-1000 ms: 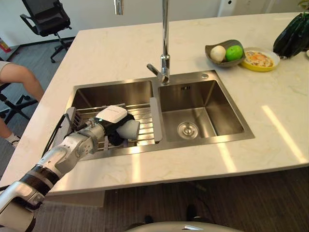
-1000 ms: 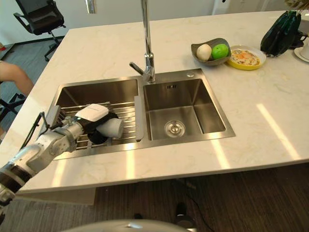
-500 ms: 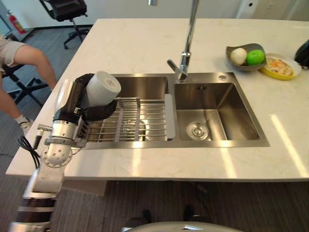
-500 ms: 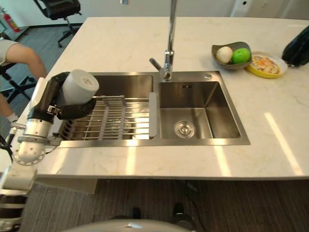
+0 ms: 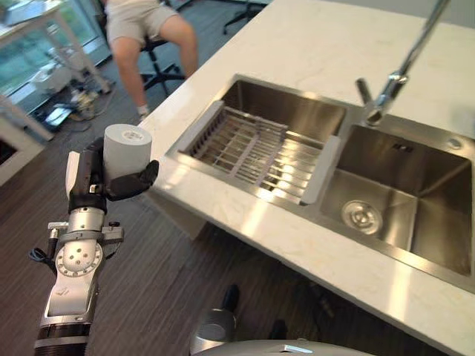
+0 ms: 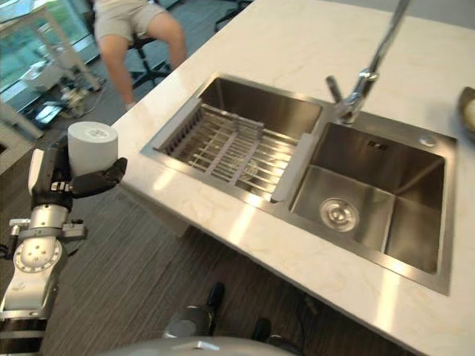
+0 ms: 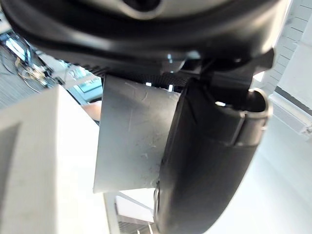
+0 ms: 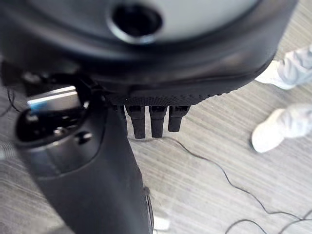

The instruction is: Place the dishes in the dishwasher.

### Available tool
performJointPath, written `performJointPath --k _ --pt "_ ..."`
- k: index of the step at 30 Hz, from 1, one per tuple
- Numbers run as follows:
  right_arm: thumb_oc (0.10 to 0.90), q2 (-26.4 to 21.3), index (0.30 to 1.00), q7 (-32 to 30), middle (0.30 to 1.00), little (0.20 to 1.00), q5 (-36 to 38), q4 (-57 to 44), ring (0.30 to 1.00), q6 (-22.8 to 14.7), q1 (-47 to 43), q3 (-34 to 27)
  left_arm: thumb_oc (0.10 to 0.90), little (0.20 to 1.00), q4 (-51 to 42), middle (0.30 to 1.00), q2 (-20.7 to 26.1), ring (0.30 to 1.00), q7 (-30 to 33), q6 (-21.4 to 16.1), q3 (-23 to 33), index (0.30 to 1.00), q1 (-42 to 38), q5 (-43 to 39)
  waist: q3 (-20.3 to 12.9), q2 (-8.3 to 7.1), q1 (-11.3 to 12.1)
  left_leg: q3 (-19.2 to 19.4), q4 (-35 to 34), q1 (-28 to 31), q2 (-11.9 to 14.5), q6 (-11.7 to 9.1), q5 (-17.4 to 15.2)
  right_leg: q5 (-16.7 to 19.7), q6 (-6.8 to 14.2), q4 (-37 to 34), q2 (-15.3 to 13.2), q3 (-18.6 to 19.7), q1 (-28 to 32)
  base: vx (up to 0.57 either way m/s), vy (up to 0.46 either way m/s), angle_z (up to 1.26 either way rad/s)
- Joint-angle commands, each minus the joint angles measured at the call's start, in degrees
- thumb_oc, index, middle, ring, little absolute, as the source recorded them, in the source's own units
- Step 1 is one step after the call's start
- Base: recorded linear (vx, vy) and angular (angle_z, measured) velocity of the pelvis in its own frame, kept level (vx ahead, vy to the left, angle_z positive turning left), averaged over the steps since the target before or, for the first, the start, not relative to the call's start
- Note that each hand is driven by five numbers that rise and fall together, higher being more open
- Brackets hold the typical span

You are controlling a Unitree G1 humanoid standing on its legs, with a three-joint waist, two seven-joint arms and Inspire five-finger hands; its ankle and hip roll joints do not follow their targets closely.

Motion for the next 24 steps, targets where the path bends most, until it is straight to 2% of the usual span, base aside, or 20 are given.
performJointPath --k 1,2,3,4,5,7,8,12,13,14,15,16,17,19,20,21,22,23,24 --pt "0.800 1.23 0.900 0.28 0.900 0.900 4.25 -0.17 0.900 -0.30 -0.82 -0.92 0.400 0.300 -7.02 0.300 4.32 0.300 1.00 -5.99 5.56 0.300 -5.60 0.40 -2.47 -1.74 -3.17 7.16 3.92 -0.74 2.04 3.96 -6.57 -4.79 8.25 1.62 -3.53 1.19 3.17 -0.14 0.071 1.01" --pt "0.800 1.26 0.900 0.28 0.900 0.900 4.07 0.03 0.900 -0.30 -0.72 -0.90 0.400 0.300 -6.85 0.300 4.19 0.300 1.15 -6.14 5.47 0.300 -5.59 0.62 -2.84 -1.73 -3.43 8.41 2.84 0.59 3.61 3.52 -6.34 -4.58 8.36 1.32 -4.02 -0.65 3.00 -0.18 0.105 1.10" --pt "0.800 0.95 0.900 0.15 0.900 0.900 3.50 0.42 0.900 -0.32 -0.39 -0.94 0.400 0.300 -6.34 0.300 3.77 0.300 1.48 -6.23 5.04 0.300 -5.87 0.94 -2.88 -2.01 -3.51 11.64 3.31 0.13 6.76 2.10 -4.60 -4.21 8.99 0.06 -5.16 -3.84 3.32 -0.12 0.069 0.77" --pt "0.800 0.95 0.900 0.16 0.900 0.900 3.49 0.44 0.900 -0.34 -0.40 -0.98 0.400 0.300 -6.33 0.300 3.76 0.300 1.50 -6.23 5.00 0.300 -5.92 0.96 -2.94 -1.97 -3.64 11.46 3.44 -0.07 6.77 2.05 -4.59 -4.22 8.96 0.06 -5.11 -4.00 3.27 -0.12 0.078 1.07" --pt "0.800 0.92 0.900 0.31 0.900 0.900 2.95 0.55 0.900 -0.52 -0.13 -1.19 0.400 0.300 -6.57 0.300 3.84 0.300 1.37 -6.25 5.58 0.300 -5.48 1.24 -3.16 -1.90 -3.59 13.30 3.13 0.67 8.45 1.61 -4.45 -3.93 9.11 0.06 -5.33 -5.47 3.25 -0.09 0.055 1.28" --pt "0.800 0.84 0.900 0.27 0.900 0.900 2.12 0.87 0.900 -0.36 -0.04 -1.21 0.400 0.300 -7.31 0.300 3.35 0.300 0.65 -6.01 5.60 0.300 -4.35 1.49 -3.02 -1.98 -3.80 15.97 5.13 1.10 9.95 1.16 -5.04 -3.14 9.33 0.06 -6.23 -8.02 3.59 -0.12 0.128 1.04" --pt "0.800 0.72 0.900 0.30 0.900 0.900 1.58 0.99 0.900 -0.33 0.13 -1.42 0.400 0.300 -7.42 0.300 3.34 0.300 0.28 -6.12 5.53 0.300 -3.95 2.08 -3.25 -2.25 -3.86 16.79 5.44 2.05 10.90 0.22 -6.23 -3.66 9.52 0.06 -6.85 -8.16 3.80 -0.12 0.204 0.73" --pt "0.800 0.95 0.900 0.53 0.900 0.900 0.13 0.34 0.900 -0.53 1.33 -1.71 0.400 0.300 -8.02 0.300 2.89 0.300 -0.54 -6.14 4.83 0.300 -2.33 3.88 -3.86 -2.96 -4.53 21.85 5.95 4.34 16.10 -1.15 -5.64 -1.81 10.48 0.29 -9.64 -13.42 4.67 -0.15 0.301 0.72" --pt "0.800 0.86 0.900 0.31 0.900 0.900 0.20 -0.17 0.900 -0.53 1.10 -2.20 0.400 0.300 -7.73 0.300 2.97 0.300 -0.47 -6.33 4.22 0.300 -2.61 4.30 -4.58 -3.54 -5.03 25.86 6.11 5.71 19.01 -1.40 -5.58 -0.72 10.99 0.55 -11.14 -16.46 4.74 -0.20 0.411 1.02" --pt "0.800 0.99 0.900 0.22 0.900 0.900 0.40 -0.27 0.900 -0.50 1.17 -2.48 0.400 0.300 -7.70 0.300 3.07 0.300 -0.65 -6.60 3.64 0.300 -3.26 4.01 -5.09 -3.59 -5.52 27.92 5.88 6.44 19.83 -1.60 -5.85 -0.32 11.17 0.64 -11.71 -18.14 4.70 -0.16 0.321 1.01" --pt "0.800 1.03 0.900 0.20 0.900 0.900 0.41 -0.27 0.900 -0.50 1.21 -2.57 0.400 0.300 -7.61 0.300 3.11 0.300 -0.66 -6.63 3.51 0.300 -3.37 3.98 -5.14 -3.58 -5.62 27.76 5.72 6.41 19.74 -1.61 -5.83 -0.26 11.29 0.62 -11.73 -18.37 4.77 -0.06 0.394 0.90" --pt "0.800 1.22 0.900 -0.06 0.900 0.900 0.71 0.12 0.900 -0.46 1.68 -3.52 0.400 0.300 -7.92 0.300 3.39 0.300 -0.92 -7.08 1.85 0.300 -4.95 4.11 -6.60 -3.23 -6.86 31.76 3.78 7.41 19.93 -1.70 -6.36 0.66 12.04 0.93 -12.90 -20.59 4.72 0.00 0.288 1.34" --pt "0.800 1.23 0.900 -0.08 0.900 0.900 0.71 0.14 0.900 -0.47 1.75 -3.67 0.400 0.300 -7.87 0.300 3.37 0.300 -0.87 -7.07 1.62 0.300 -5.08 4.14 -6.72 -3.25 -6.92 31.62 3.44 7.40 19.66 -1.58 -6.28 0.78 12.24 0.96 -13.08 -20.83 4.73 0.00 0.448 1.98" --pt "0.800 1.33 0.900 -0.18 0.900 0.900 0.29 0.41 0.900 -0.24 1.54 -4.32 0.400 0.300 -8.19 0.300 4.13 0.300 -0.60 -7.37 1.02 0.300 -5.47 5.41 -7.81 -3.42 -6.68 29.88 2.33 6.66 16.74 -0.58 -8.23 2.22 13.56 2.55 -15.72 -21.91 4.62 0.04 0.436 1.88" --pt "0.800 1.64 0.900 -0.29 0.900 0.900 -0.14 0.08 0.900 -0.21 1.50 -4.18 0.400 0.300 -8.50 0.300 3.79 0.300 -0.38 -7.52 0.91 0.300 -5.39 5.27 -8.01 -3.89 -6.57 28.40 2.34 6.29 14.89 0.42 -9.66 2.74 14.13 3.74 -17.46 -22.02 4.69 0.12 0.582 0.92" --pt "0.800 2.68 0.900 -0.03 0.900 0.900 -1.24 -0.39 0.900 -0.41 1.42 -3.05 0.400 0.300 -8.79 0.300 2.84 0.300 -0.09 -7.85 -0.19 0.300 -5.79 5.74 -7.63 -4.99 -6.01 26.09 2.86 5.57 11.66 2.48 -12.16 2.94 14.17 7.33 -19.74 -20.56 4.74 0.10 0.418 0.84" --pt "0.800 2.84 0.900 -0.05 0.900 0.900 -1.29 -0.42 0.900 -0.42 1.41 -3.14 0.400 0.300 -8.79 0.300 2.93 0.300 0.00 -7.82 -0.31 0.300 -5.92 5.87 -7.56 -5.45 -6.29 25.77 3.27 5.32 10.95 2.98 -12.70 2.63 14.61 8.35 -20.77 -20.78 4.58 0.13 0.363 1.28" --pt "0.800 3.49 0.900 0.42 0.900 0.900 -1.72 -1.01 0.900 -0.43 0.94 -2.18 0.400 0.300 -8.56 0.300 3.07 0.300 0.04 -7.96 -1.31 0.300 -6.51 5.84 -7.06 -6.19 -6.71 23.68 3.48 5.25 8.76 4.26 -14.09 3.05 14.64 11.39 -21.39 -16.94 3.39 0.22 0.329 1.65" --pt "0.800 3.83 0.900 0.66 0.900 0.900 -1.63 -1.87 0.900 -0.54 -0.77 -0.38 0.400 0.300 -8.16 0.300 2.89 0.300 -0.31 -8.12 -4.38 0.300 -8.06 5.58 -6.43 -6.57 -8.17 19.08 3.12 5.68 5.07 6.06 -15.40 1.60 13.80 14.97 -18.58 -4.78 0.59 0.21 0.300 1.59"
